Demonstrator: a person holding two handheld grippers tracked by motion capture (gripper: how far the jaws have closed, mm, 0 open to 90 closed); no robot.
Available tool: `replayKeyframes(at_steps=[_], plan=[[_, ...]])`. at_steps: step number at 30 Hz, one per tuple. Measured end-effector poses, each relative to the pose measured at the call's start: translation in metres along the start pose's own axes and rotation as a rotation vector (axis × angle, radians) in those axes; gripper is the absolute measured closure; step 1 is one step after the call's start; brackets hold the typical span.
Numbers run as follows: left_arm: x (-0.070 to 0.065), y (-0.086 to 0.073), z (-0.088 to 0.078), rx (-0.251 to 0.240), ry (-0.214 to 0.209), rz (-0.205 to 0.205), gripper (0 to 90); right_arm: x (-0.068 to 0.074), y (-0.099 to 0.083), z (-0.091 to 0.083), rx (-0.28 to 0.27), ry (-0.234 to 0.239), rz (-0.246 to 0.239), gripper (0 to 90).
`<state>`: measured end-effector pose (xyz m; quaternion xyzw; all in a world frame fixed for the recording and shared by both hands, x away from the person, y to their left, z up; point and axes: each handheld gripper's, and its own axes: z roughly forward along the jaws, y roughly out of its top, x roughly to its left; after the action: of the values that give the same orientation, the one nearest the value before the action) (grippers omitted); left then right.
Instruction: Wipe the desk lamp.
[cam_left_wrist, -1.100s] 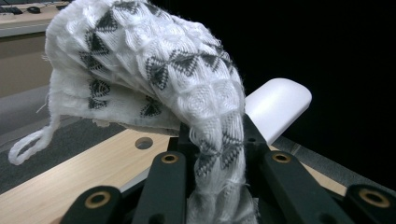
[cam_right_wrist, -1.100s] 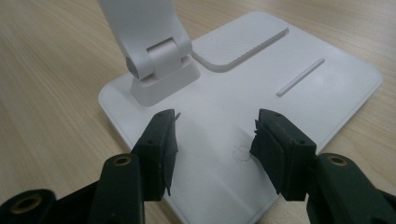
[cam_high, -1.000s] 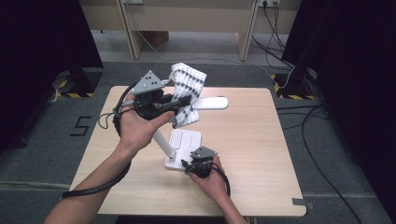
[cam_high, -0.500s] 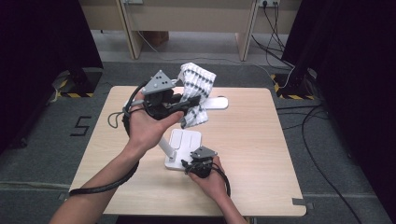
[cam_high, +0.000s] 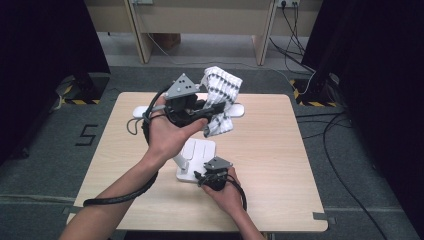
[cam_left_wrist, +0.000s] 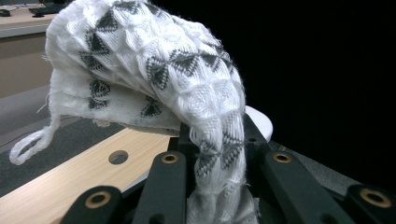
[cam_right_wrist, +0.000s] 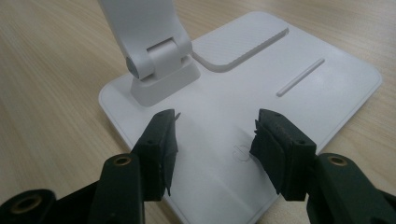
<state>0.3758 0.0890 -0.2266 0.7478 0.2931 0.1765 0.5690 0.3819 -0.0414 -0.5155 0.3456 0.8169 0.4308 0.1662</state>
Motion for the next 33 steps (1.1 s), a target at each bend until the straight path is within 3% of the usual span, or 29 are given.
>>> replayKeyframes(at_steps=[22,33], plan=[[-0.015,0.008,0.019,-0.006,-0.046,0.012,76.0,0.000,0.000,0.000,-0.001,0.000,0.000,48.8],[-0.027,0.009,0.030,-0.011,-0.084,0.048,75.8,0.000,0.000,0.000,-0.001,0.000,0.001,48.8]])
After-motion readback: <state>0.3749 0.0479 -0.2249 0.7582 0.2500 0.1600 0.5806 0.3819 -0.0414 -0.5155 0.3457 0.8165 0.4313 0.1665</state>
